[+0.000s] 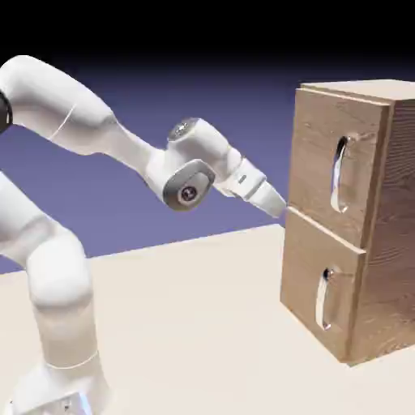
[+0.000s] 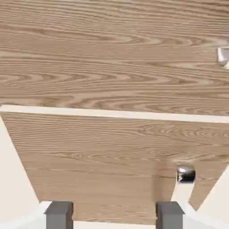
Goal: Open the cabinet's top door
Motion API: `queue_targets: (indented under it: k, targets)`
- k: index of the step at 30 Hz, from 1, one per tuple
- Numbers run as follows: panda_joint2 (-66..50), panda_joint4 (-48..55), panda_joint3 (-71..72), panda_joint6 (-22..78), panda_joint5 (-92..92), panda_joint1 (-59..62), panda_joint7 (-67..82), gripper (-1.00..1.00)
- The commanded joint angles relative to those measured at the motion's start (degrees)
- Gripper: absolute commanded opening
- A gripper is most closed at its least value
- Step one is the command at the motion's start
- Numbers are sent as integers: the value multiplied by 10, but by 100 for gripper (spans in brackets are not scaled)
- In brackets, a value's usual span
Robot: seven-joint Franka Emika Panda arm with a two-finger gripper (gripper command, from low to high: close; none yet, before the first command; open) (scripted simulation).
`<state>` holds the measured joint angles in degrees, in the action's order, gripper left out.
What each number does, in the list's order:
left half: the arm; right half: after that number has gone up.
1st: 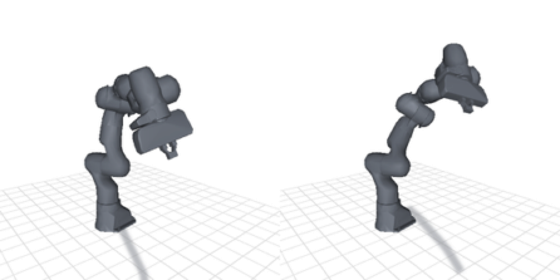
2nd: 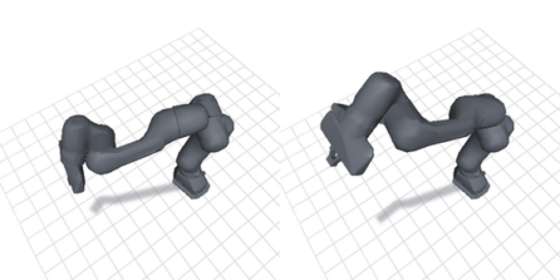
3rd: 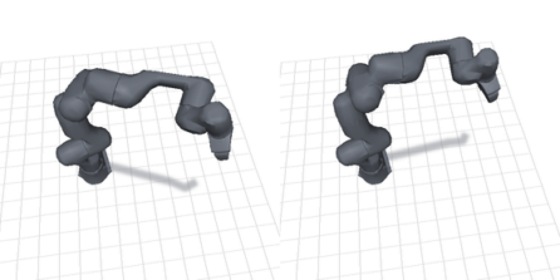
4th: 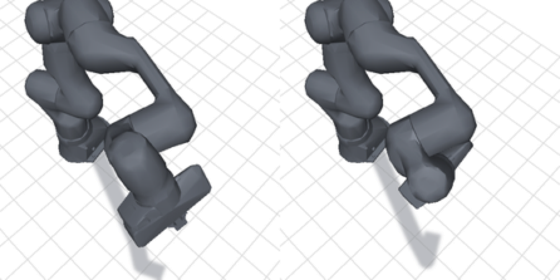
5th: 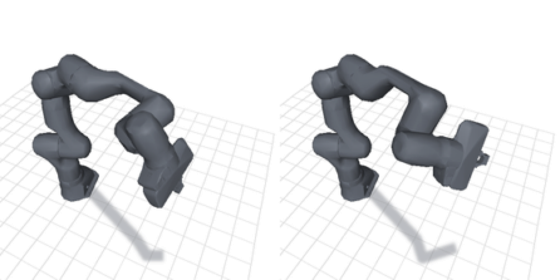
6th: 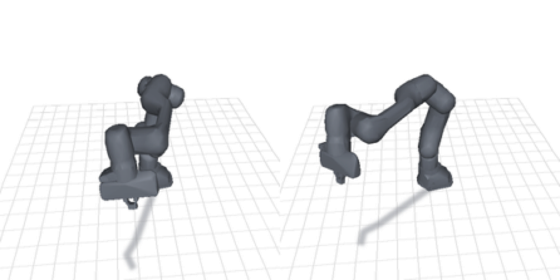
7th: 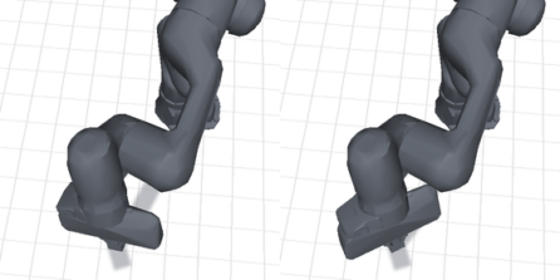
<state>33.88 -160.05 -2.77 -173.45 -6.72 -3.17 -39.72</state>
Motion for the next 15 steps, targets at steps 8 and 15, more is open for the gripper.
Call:
queue_targets:
  k: [8,15]
  targets:
    - [36,28,-82,16,-199,-74,81,0]
    - [68,53,-154,31,-374,-138,152,0]
